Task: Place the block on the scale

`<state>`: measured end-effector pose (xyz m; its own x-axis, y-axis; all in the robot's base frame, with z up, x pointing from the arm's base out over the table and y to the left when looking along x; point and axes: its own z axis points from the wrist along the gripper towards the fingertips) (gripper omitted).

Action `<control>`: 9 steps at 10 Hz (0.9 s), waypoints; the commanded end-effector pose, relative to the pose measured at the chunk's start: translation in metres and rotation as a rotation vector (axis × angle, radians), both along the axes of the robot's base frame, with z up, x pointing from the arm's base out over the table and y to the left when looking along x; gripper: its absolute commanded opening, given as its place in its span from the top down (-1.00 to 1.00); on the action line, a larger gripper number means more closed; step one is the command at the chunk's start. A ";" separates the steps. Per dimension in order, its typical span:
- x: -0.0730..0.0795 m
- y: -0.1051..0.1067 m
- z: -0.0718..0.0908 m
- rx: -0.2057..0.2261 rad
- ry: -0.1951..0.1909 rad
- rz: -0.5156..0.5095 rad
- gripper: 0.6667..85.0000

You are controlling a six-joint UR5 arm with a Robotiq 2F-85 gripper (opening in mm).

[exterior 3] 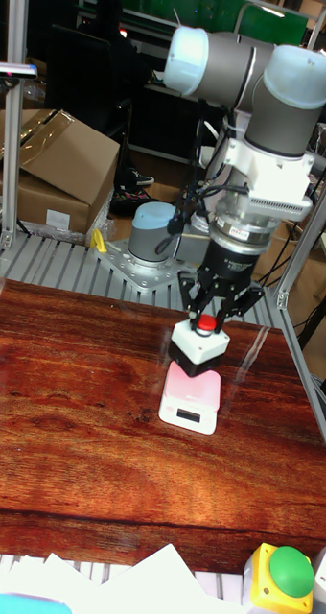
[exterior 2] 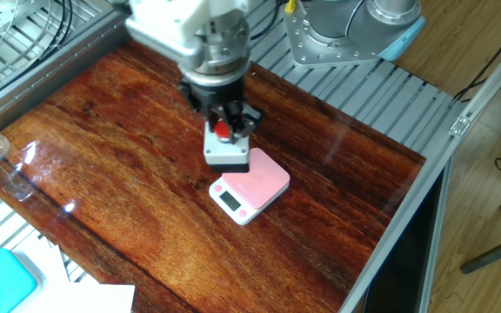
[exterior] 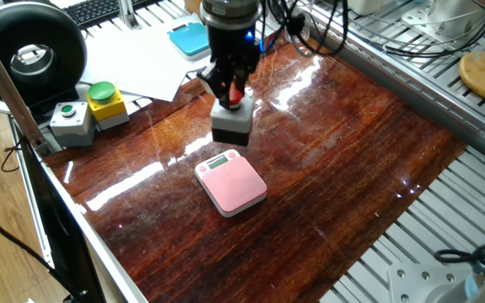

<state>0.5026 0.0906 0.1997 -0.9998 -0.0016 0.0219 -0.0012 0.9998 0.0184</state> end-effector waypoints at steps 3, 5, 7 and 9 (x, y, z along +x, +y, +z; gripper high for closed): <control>-0.002 0.018 -0.013 0.025 -0.040 -0.069 0.99; 0.004 0.011 -0.013 -0.003 -0.066 0.051 0.99; 0.012 0.012 -0.013 -0.003 -0.097 0.221 0.99; 0.014 0.024 -0.012 0.039 -0.115 0.279 0.99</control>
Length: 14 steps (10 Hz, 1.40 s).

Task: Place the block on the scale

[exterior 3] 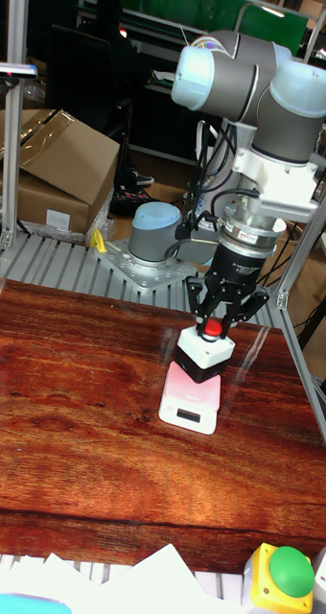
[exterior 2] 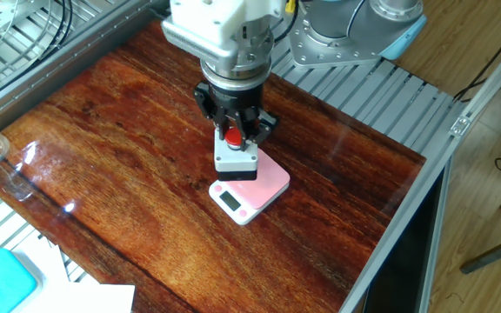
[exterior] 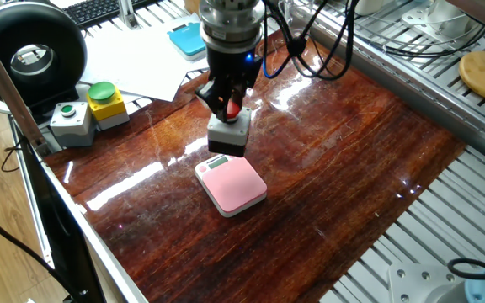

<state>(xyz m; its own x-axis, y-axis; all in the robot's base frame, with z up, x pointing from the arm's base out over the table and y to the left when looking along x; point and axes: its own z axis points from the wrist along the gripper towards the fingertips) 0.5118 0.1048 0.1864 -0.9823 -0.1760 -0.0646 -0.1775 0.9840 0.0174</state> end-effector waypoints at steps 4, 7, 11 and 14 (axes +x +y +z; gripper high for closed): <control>-0.002 0.014 0.000 0.034 -0.030 0.177 0.99; -0.005 0.024 -0.001 0.029 -0.062 0.366 0.99; -0.020 0.028 -0.006 0.018 -0.071 0.663 0.99; -0.027 0.030 -0.029 -0.018 -0.076 0.777 0.99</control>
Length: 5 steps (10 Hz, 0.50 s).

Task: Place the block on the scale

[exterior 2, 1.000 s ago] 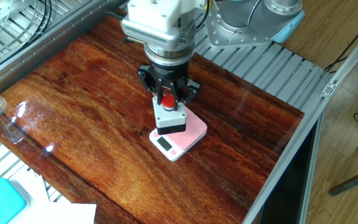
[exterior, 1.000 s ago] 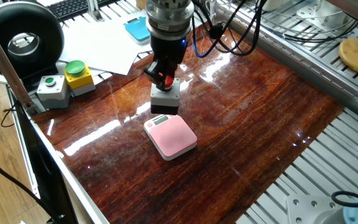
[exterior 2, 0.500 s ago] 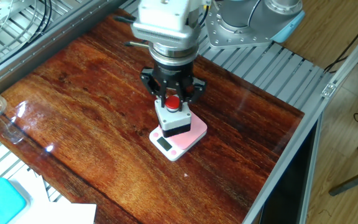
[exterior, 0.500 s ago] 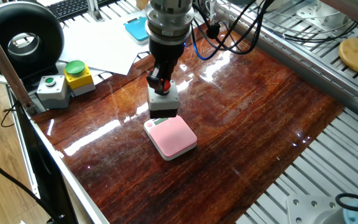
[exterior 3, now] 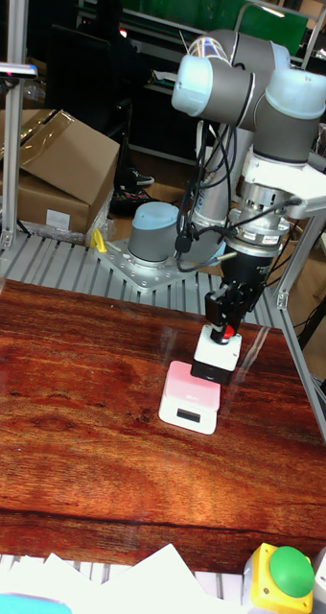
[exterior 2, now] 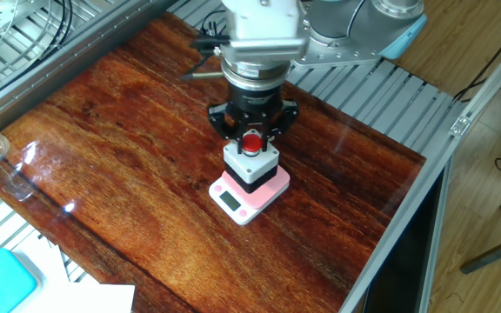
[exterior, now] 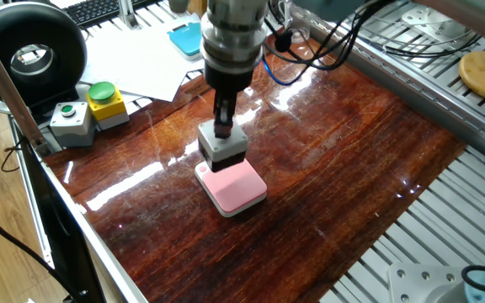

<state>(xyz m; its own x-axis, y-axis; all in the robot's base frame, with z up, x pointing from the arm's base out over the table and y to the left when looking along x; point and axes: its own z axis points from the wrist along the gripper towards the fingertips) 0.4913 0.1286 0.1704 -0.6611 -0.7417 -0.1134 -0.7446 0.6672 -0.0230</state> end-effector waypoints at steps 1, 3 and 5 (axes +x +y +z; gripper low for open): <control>-0.008 0.005 -0.020 -0.011 -0.021 0.124 0.99; -0.011 0.007 -0.035 0.007 -0.026 0.124 0.99; -0.016 0.004 -0.038 -0.001 -0.031 0.110 0.99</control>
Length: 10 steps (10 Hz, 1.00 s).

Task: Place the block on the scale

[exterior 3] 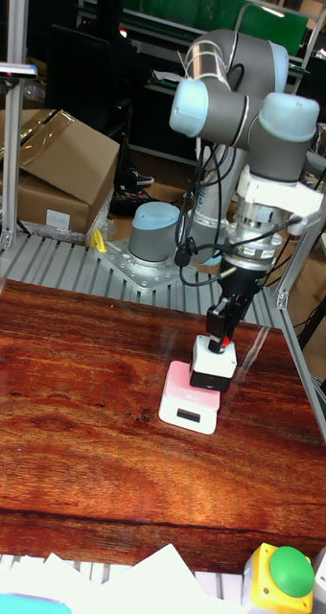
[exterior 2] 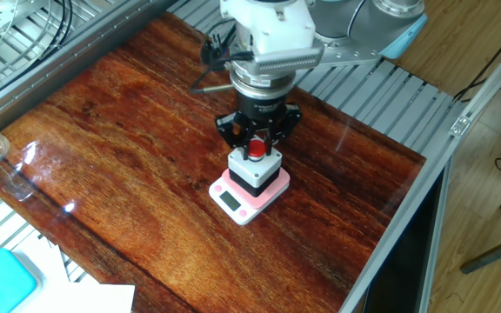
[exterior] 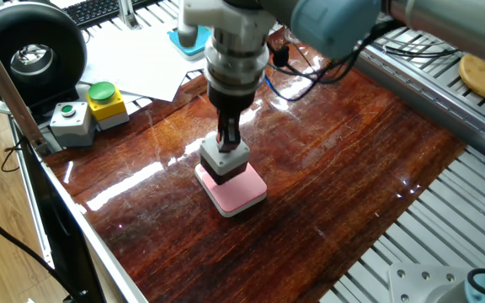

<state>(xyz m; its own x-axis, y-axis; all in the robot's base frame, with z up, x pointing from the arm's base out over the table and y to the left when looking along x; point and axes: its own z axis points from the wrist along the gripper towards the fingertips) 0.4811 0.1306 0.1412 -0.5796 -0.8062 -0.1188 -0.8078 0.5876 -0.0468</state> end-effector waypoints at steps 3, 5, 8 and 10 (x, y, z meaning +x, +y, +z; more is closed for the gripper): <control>-0.006 0.008 -0.009 0.037 -0.008 -0.032 0.99; -0.012 0.004 -0.010 0.019 0.011 0.011 0.99; -0.020 0.000 -0.011 -0.007 0.035 0.139 0.99; -0.027 -0.012 -0.013 -0.048 0.043 0.105 0.99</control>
